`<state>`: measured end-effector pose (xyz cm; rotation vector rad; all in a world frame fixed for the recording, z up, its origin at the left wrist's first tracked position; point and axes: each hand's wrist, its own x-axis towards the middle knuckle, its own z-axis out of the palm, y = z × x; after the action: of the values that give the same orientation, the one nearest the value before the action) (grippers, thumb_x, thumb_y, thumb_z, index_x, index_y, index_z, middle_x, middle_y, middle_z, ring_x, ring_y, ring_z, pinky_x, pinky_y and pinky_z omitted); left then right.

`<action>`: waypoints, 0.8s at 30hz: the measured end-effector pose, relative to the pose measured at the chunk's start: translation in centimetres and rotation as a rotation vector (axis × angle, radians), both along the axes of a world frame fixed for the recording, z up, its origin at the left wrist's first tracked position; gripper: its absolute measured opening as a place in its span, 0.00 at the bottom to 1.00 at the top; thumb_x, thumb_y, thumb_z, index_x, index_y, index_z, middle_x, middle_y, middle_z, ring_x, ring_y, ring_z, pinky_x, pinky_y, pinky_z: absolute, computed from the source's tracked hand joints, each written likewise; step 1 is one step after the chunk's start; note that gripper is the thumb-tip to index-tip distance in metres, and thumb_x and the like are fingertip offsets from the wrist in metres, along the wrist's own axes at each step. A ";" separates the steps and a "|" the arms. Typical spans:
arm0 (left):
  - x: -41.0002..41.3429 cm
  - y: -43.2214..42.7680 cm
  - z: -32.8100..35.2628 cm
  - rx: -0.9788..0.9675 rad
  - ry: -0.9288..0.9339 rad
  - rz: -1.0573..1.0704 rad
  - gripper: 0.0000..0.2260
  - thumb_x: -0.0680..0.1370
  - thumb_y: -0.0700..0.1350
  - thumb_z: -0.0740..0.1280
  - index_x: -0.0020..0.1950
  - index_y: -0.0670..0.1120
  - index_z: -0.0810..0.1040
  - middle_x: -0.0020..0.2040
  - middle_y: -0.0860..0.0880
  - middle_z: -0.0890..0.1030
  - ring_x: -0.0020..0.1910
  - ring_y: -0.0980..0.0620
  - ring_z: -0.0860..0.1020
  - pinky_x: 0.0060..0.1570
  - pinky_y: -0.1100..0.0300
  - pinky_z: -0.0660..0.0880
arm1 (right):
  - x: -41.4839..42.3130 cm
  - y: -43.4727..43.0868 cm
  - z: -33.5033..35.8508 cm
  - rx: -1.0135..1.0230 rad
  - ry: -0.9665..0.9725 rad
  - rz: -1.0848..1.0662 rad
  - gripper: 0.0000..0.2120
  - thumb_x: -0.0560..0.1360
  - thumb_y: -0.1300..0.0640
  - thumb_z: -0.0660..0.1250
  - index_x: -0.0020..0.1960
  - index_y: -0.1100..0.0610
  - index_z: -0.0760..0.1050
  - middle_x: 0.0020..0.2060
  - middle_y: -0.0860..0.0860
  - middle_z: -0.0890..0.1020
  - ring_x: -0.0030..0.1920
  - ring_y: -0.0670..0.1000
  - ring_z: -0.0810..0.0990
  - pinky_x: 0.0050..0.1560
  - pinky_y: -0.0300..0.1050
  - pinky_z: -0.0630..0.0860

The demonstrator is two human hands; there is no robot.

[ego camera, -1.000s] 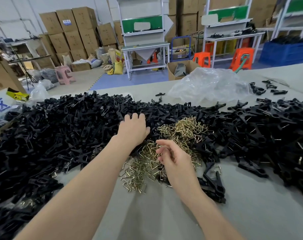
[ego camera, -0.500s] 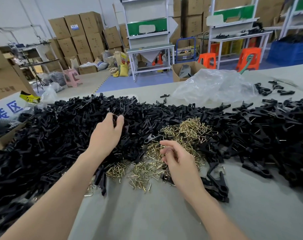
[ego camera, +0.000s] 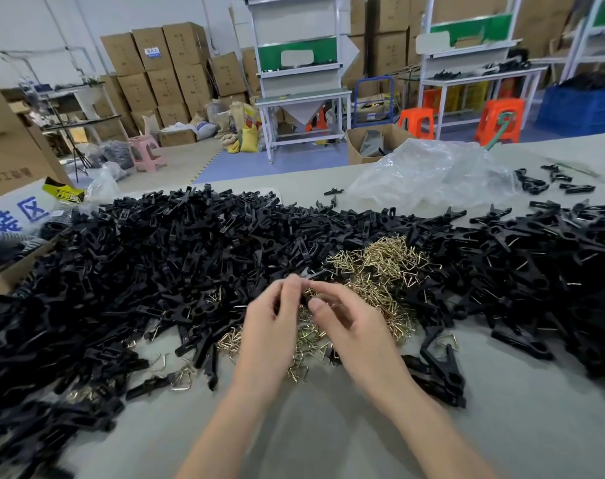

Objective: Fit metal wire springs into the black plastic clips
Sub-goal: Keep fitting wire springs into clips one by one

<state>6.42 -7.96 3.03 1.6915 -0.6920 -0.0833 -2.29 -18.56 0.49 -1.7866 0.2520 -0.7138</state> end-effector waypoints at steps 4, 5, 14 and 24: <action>-1.0 -0.2 -0.8 -0.002 -0.028 0.009 0.12 0.84 0.55 0.59 0.53 0.59 0.83 0.41 0.54 0.85 0.36 0.55 0.79 0.38 0.59 0.76 | -0.4 -0.3 0.3 0.062 0.032 0.033 0.14 0.80 0.52 0.70 0.63 0.37 0.79 0.49 0.40 0.85 0.51 0.43 0.84 0.50 0.36 0.79; -0.9 0.0 -0.8 -0.003 -0.013 0.011 0.13 0.84 0.56 0.59 0.53 0.59 0.83 0.41 0.55 0.85 0.36 0.56 0.78 0.38 0.60 0.76 | -0.5 -0.2 0.4 0.047 0.039 0.030 0.15 0.80 0.53 0.70 0.63 0.38 0.79 0.49 0.40 0.85 0.50 0.42 0.84 0.50 0.34 0.78; 1.9 2.5 -1.9 0.341 -0.321 0.452 0.20 0.83 0.47 0.55 0.74 0.52 0.70 0.48 0.55 0.74 0.48 0.51 0.72 0.60 0.53 0.66 | -0.6 -0.9 1.1 0.290 0.032 -0.011 0.14 0.82 0.59 0.65 0.57 0.41 0.80 0.45 0.45 0.87 0.46 0.44 0.85 0.49 0.31 0.78; -0.4 1.1 -1.5 0.031 -0.194 0.152 0.20 0.83 0.44 0.63 0.74 0.58 0.70 0.52 0.59 0.78 0.54 0.60 0.76 0.53 0.72 0.69 | -1.1 -2.6 1.9 0.950 -0.265 0.147 0.14 0.75 0.64 0.66 0.59 0.63 0.82 0.47 0.56 0.84 0.42 0.49 0.84 0.46 0.38 0.82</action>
<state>6.07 -6.88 1.54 1.7922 -0.7049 0.1801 -3.39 -21.11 2.42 -0.7897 0.2231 -0.5725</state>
